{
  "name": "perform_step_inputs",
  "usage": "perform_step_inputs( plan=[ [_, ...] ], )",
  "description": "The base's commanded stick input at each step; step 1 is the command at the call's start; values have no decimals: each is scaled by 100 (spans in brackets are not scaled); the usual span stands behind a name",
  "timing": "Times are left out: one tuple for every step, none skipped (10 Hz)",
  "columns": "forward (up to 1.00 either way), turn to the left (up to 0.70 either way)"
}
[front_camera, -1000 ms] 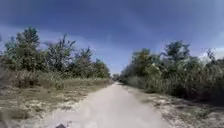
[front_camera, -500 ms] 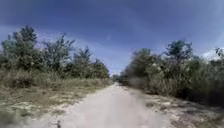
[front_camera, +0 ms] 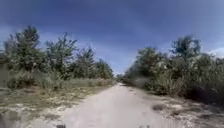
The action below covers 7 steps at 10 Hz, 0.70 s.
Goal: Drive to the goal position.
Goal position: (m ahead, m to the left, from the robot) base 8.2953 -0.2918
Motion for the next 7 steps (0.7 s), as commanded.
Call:
perform_step_inputs(
  plan=[
    [50,0],
    [50,0],
    [50,0],
    [50,0],
    [50,0],
    [50,0],
    [50,0]
  ],
)
